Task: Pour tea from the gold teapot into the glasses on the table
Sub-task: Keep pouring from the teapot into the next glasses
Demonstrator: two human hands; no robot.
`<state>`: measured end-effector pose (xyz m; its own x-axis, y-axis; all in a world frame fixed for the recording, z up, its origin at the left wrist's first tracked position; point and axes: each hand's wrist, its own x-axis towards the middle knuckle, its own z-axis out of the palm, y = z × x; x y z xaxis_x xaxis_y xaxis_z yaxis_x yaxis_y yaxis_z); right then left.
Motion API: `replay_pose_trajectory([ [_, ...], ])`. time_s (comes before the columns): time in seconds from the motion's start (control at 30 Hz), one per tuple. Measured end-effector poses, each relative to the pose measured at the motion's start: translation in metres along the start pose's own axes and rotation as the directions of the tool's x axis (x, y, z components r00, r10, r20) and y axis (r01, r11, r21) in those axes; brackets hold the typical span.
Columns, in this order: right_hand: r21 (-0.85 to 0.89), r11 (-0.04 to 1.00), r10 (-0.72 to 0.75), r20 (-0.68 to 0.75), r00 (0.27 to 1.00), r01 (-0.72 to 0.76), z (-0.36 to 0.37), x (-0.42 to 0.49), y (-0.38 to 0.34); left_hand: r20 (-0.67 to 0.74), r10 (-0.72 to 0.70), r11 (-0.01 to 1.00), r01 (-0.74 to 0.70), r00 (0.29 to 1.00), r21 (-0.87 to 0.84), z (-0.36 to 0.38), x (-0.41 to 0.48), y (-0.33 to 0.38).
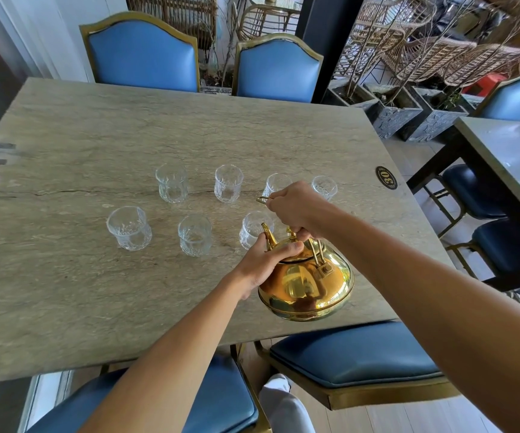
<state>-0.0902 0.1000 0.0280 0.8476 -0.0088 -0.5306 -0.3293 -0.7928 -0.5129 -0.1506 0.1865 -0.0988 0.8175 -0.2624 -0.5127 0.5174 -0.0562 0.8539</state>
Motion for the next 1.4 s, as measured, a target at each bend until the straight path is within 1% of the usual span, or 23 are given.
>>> replay_pose_trajectory([
  [0.13,0.033,0.999,0.004,0.009,1.0,-0.004,-0.002,-0.001,-0.001,0.006,0.005,1.0,-0.005,1.0,-0.005,0.0,0.0,0.001],
  [0.37,0.032,0.999,-0.003,0.041,0.999,0.001,-0.001,-0.005,-0.002,0.012,0.01,1.0,-0.01,1.0,-0.011,0.0,0.005,-0.004],
  [0.47,-0.006,0.999,-0.033,0.016,0.999,0.033,-0.001,-0.001,0.0,0.013,0.008,1.0,-0.008,1.0,-0.021,0.0,0.006,-0.005],
  [0.53,0.009,0.998,-0.055,-0.01,0.998,0.055,-0.001,0.0,0.0,0.018,0.008,1.0,-0.007,1.0,-0.028,0.0,0.007,-0.006],
  [0.67,0.008,1.0,-0.002,0.018,1.0,0.001,-0.002,-0.001,-0.002,0.023,0.01,0.999,-0.009,1.0,-0.042,0.0,0.01,-0.007],
  [0.77,0.028,1.0,0.015,0.008,1.0,-0.015,-0.003,0.001,-0.002,0.018,-0.01,0.998,0.011,1.0,-0.059,0.001,0.016,-0.012],
  [1.0,0.03,0.999,0.012,0.011,1.0,-0.012,-0.004,-0.003,-0.006,0.028,-0.003,0.996,0.005,1.0,-0.092,0.002,0.018,-0.015],
  [1.23,0.029,0.999,0.013,0.019,1.0,-0.014,-0.004,-0.005,-0.007,0.04,0.015,0.997,-0.012,0.999,-0.082,0.002,0.013,-0.011],
  [1.3,0.001,1.0,-0.003,0.041,0.999,0.003,-0.004,-0.006,-0.006,0.035,0.026,0.997,-0.023,0.999,-0.072,0.001,0.011,-0.01],
  [1.4,-0.002,0.998,-0.068,0.013,0.998,0.068,-0.003,-0.006,0.001,0.016,0.033,0.998,-0.032,0.999,-0.048,0.002,0.009,-0.01],
])
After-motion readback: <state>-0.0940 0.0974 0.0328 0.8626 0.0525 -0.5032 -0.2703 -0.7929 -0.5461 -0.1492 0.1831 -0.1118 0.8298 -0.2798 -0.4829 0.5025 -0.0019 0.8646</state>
